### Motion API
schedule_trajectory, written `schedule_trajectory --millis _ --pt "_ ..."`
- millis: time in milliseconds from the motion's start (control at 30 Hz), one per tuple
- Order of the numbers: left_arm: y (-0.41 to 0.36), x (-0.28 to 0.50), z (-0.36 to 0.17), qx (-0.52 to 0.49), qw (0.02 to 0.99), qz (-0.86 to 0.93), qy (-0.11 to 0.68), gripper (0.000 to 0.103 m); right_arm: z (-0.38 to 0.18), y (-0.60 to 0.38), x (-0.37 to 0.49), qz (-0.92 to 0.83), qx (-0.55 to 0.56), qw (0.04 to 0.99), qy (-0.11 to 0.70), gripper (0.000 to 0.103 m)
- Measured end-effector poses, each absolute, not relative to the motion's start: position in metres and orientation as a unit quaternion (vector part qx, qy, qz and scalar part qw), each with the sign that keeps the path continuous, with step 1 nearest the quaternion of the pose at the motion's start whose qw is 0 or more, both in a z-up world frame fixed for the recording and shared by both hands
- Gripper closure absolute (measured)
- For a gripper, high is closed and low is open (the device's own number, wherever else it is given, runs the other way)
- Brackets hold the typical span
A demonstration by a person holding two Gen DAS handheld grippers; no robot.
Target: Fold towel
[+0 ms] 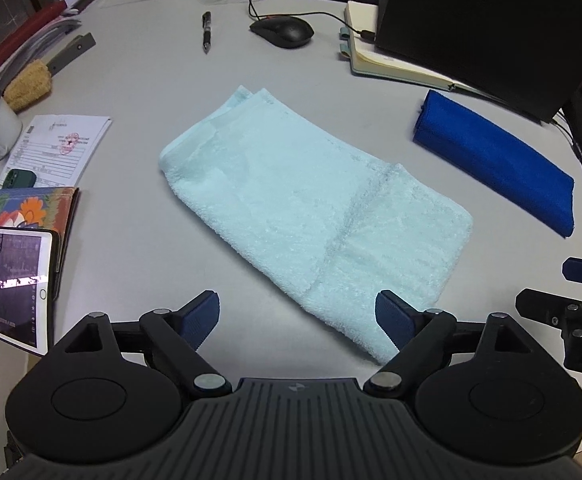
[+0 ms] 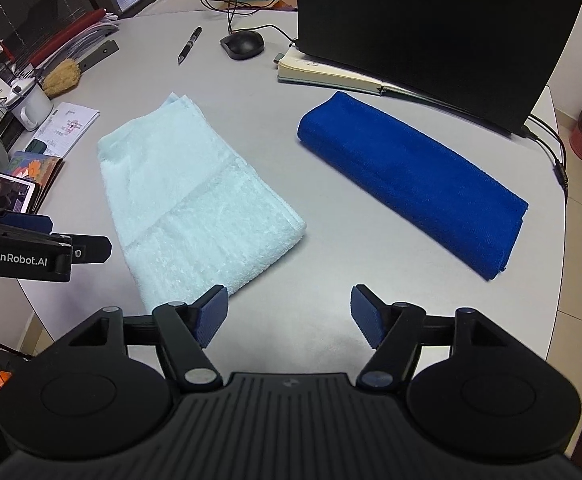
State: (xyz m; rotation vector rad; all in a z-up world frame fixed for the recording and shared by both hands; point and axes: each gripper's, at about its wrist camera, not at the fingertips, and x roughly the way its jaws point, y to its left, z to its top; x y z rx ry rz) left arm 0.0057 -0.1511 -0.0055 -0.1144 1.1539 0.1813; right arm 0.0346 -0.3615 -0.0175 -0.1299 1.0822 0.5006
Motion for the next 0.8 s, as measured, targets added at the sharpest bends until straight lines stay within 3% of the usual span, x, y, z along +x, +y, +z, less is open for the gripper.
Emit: schedule_trajectory --millis 133,800 --pt "-0.164 -0.001 -0.003 -0.048 0.837 0.09 0.538 0.009 -0.015 -0.367 0.031 0.24 -0.07 0.828 0.502 0.026" --pt "-0.192 -0.016 -0.003 -0.034 0.839 0.115 0.53 0.008 -0.009 -0.384 0.016 0.258 -0.075 0.838 0.475 0.023"
